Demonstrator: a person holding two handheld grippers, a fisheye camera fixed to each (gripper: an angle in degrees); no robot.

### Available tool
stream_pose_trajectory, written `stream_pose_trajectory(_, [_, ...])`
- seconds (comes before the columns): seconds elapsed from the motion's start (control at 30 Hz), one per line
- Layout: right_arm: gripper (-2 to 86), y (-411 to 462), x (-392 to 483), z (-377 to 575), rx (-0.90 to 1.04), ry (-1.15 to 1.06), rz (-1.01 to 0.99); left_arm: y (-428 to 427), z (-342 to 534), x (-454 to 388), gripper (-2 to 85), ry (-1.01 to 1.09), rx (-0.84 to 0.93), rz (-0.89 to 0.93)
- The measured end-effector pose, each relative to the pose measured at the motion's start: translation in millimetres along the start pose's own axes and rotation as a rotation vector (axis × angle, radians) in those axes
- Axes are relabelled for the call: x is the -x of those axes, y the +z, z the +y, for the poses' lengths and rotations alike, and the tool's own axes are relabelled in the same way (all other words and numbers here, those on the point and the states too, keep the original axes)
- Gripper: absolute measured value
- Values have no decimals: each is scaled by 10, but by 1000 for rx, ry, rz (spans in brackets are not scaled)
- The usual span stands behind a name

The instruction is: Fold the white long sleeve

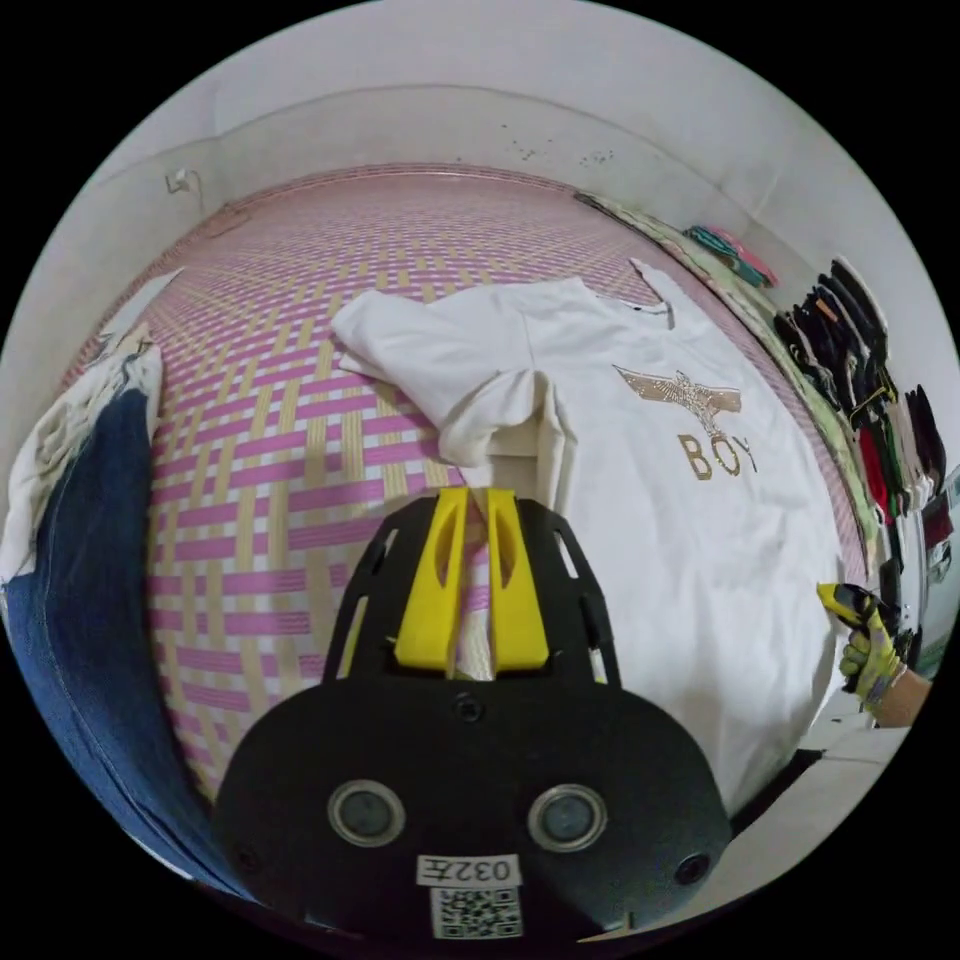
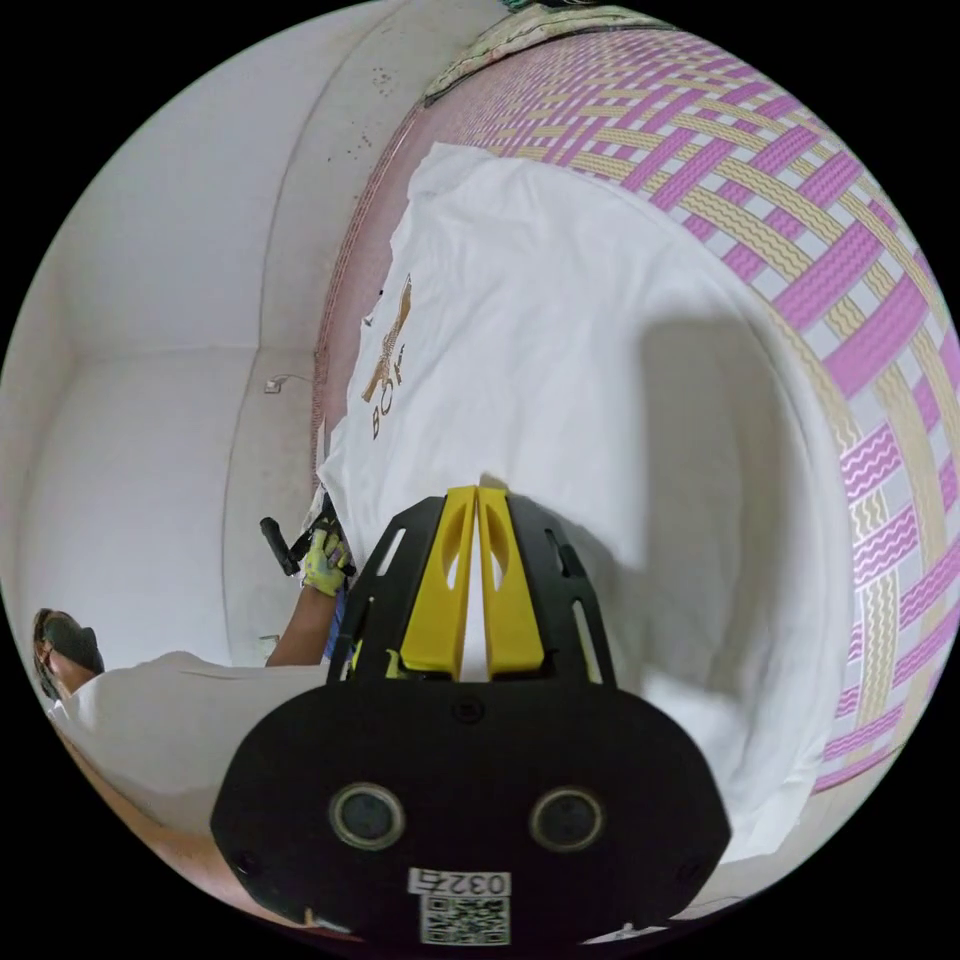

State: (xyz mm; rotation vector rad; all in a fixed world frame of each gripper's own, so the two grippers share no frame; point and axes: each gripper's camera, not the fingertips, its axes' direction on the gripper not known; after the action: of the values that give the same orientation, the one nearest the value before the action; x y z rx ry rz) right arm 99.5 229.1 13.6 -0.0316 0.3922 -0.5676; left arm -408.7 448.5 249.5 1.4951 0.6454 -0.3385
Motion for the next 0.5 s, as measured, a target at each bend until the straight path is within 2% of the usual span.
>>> stream_pose_trajectory(0.1, [-10,21,58,-1,7,6,26,53,-40,189,-4,-2,26,109])
stream_pose_trajectory(0.17, [-10,36,78,-7,16,12,33,110,-91,535,-8,-31,64,302])
stream_pose_trajectory(0.27, [-10,48,86,-5,20,7,34,-43,-118,948,-9,-51,3,476])
stream_pose_trajectory(0.37, [-10,55,80,12,15,10,30,-356,-132,1412,-10,-113,-103,565])
stream_pose_trajectory(0.5, [-10,64,64,28,12,7,24,-798,-92,2060,-10,-221,-232,596])
